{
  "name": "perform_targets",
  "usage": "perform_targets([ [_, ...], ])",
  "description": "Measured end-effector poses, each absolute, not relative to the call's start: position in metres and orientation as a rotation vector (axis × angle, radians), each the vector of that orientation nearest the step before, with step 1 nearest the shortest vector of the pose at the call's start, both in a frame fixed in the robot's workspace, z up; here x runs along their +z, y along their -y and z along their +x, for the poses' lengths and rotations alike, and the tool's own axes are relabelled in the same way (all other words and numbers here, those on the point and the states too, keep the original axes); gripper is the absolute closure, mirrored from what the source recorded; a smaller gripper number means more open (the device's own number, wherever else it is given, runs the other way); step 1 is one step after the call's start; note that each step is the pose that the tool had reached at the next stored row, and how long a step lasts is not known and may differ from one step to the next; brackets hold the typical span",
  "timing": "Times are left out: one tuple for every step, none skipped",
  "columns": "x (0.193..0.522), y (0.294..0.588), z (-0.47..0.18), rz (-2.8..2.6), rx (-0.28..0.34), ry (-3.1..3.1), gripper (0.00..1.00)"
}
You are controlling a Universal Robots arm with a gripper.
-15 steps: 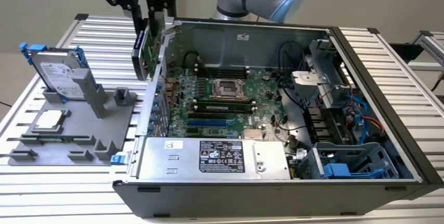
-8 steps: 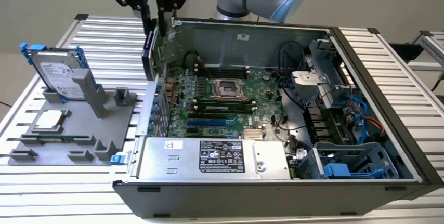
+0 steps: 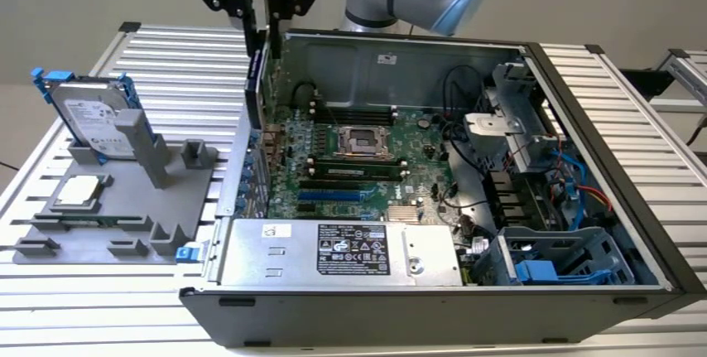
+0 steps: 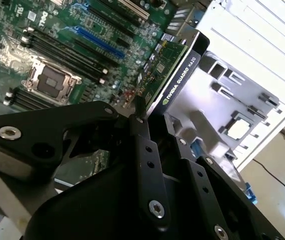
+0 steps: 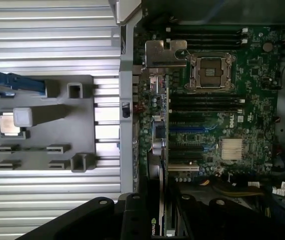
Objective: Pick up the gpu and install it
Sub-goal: 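Pick up the gpu and move the gpu toward the slot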
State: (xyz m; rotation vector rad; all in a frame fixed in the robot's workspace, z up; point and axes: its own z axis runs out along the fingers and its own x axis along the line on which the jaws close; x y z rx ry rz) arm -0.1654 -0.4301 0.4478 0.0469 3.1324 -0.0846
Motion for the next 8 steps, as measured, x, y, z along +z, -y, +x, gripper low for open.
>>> perform_targets([
  [0.448,0.430,-0.163,0.047,-0.085,-3.132,1.00],
  [0.448,0.430,-0.161,0.047,-0.085,-3.132,1.00],
  [0.448,0.430,-0.159,0.047,-0.085,-3.132,1.00],
  [0.448,0.430,-0.157,0.047,-0.085,-3.132,1.00],
  [0.448,0.430,-0.156,0.047,-0.085,-3.132,1.00],
  [0.448,0.430,-0.153,0.047,-0.085,-3.132,1.00],
  [0.448,0.430,-0.152,0.047,-0.085,-3.132,1.00],
  [0.448,0.430,-0.150,0.047,-0.085,-3.132,1.00],
])
